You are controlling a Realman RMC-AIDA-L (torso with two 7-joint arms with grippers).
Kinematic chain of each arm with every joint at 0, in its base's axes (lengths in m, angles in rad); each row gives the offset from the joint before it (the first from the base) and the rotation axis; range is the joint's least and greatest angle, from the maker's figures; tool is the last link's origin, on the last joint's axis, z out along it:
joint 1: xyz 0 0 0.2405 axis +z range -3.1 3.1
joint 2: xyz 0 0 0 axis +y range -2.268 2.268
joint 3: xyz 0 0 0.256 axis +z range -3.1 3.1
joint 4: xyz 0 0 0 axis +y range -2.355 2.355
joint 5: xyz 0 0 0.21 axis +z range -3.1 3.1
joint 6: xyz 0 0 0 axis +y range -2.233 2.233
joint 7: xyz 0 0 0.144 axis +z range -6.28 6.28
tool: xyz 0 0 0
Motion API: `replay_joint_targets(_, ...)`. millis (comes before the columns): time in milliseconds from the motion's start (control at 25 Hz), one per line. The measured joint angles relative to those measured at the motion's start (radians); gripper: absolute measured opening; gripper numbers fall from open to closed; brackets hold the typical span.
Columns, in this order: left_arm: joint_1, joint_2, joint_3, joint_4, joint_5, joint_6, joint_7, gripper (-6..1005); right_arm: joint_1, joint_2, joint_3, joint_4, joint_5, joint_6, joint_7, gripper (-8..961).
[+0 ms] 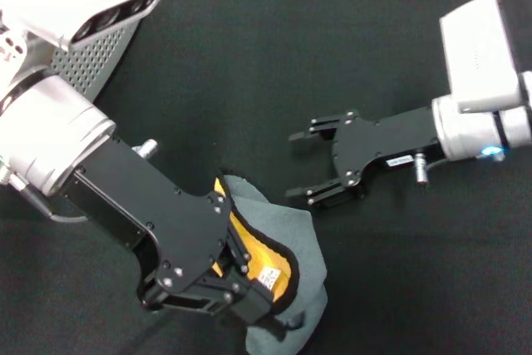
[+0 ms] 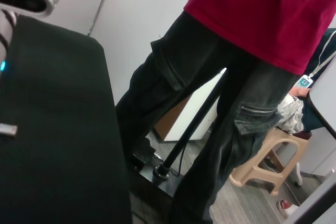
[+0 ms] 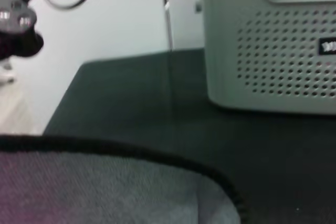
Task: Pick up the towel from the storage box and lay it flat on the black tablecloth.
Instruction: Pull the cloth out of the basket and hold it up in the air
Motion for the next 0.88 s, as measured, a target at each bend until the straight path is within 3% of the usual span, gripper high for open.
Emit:
replay_joint_targets(200,-0.006,0.000,0.048,-0.008,0.008,0.001,-0.010,12,0.041,0.025,0.001,-0.046,-0.097,0.056,0.009,778)
replay_joint_targets(640,-0.011,-0.001,0.085,-0.024,0.008,0.002,-0.025,12,0.095,0.028,0.001,-0.110,-0.159,0.063,0.016,759)
replay_joint_targets(880,-0.024,-0.010,0.102,-0.061,0.005,0.002,-0.013,12,0.119,0.046,0.000,-0.139,-0.236,0.059,0.027,749)
